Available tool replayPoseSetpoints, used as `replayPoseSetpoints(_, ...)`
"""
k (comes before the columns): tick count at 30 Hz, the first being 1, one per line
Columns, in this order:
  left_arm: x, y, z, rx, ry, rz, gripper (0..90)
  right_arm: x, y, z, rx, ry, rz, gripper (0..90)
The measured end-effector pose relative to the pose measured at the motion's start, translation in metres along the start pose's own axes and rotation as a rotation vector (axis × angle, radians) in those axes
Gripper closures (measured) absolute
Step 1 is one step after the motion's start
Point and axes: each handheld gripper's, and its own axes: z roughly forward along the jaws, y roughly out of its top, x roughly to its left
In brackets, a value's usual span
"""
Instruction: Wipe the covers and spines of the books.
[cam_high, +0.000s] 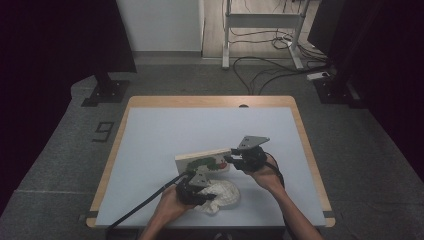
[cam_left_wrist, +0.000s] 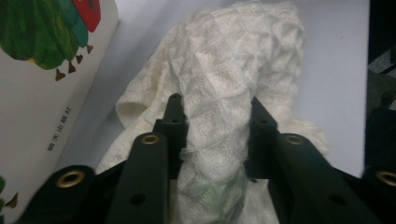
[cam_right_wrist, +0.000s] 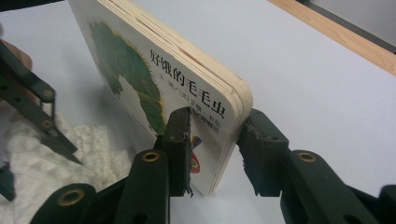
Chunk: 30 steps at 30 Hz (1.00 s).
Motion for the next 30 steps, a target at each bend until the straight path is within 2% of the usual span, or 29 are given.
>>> replayPoseSetpoints(3, -0.003, 0.003, -0.012, -0.017, 0.012, 0.005, 69.5, 0.0, 0.0, 0.0, 0.001, 0.0, 0.001, 63.6)
replayPoseSetpoints(9, -0.002, 0.005, -0.031, -0.028, 0.032, -0.015, 69.2, 0.0, -0.001, 0.0, -0.005, 0.003, 0.004, 63.6)
replayPoseSetpoints(13, -0.005, 0.002, -0.052, -0.03, 0.042, -0.028, 69.0, 0.0, -0.001, 0.0, -0.002, 0.004, 0.003, 63.5)
replayPoseSetpoints(18, -0.005, -0.004, -0.068, -0.021, 0.071, -0.049, 68.7, 0.0, -0.001, 0.0, -0.006, 0.005, 0.006, 63.7)
replayPoseSetpoints(19, -0.003, -0.008, -0.075, -0.019, 0.079, -0.058, 68.7, 0.0, -0.001, 0.0, -0.006, 0.005, 0.006, 63.7)
replayPoseSetpoints(24, -0.001, -0.018, -0.088, -0.015, 0.098, -0.085, 68.4, 0.0, -0.001, 0.0, -0.004, 0.004, 0.006, 63.7)
replayPoseSetpoints(30, 0.004, -0.04, -0.111, -0.021, 0.161, -0.133, 68.2, 0.0, -0.002, 0.0, -0.007, 0.003, 0.005, 63.9)
